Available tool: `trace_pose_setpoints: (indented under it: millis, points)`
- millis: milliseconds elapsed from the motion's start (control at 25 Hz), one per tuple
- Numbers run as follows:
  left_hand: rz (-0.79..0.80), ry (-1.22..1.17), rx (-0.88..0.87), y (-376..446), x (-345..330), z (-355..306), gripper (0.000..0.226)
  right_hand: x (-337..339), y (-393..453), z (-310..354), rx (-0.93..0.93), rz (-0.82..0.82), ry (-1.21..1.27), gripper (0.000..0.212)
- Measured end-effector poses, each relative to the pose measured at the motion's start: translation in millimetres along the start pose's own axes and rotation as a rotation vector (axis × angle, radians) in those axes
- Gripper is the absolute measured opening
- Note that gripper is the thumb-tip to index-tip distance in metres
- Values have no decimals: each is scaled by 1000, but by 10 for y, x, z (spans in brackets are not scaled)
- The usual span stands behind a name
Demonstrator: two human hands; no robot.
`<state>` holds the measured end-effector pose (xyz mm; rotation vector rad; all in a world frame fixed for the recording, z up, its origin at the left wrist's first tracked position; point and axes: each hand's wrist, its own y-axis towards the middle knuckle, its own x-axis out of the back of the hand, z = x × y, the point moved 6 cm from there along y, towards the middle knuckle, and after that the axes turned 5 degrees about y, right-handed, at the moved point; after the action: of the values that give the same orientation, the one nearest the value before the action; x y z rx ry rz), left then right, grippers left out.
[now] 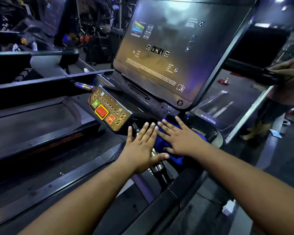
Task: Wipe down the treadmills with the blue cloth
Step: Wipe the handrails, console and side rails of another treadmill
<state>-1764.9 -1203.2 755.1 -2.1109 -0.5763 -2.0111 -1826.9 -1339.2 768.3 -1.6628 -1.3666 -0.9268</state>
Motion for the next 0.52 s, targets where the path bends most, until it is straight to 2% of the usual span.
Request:
trace_pose_setpoints:
  millis: [120, 240, 320, 520]
  points:
    - [10, 27, -26, 1, -2, 7, 113, -90, 22, 44, -30, 50, -37, 82]
    - [4, 39, -39, 2, -9, 17, 109, -26, -170, -68, -90, -57, -77, 76]
    - [-3, 28, -43, 11, -11, 25, 108, 1, -141, -129, -211, -78, -155, 72]
    - [-11, -22, -45, 27, 2, 36, 107, 246, 638, -102, -274, -152, -237, 67]
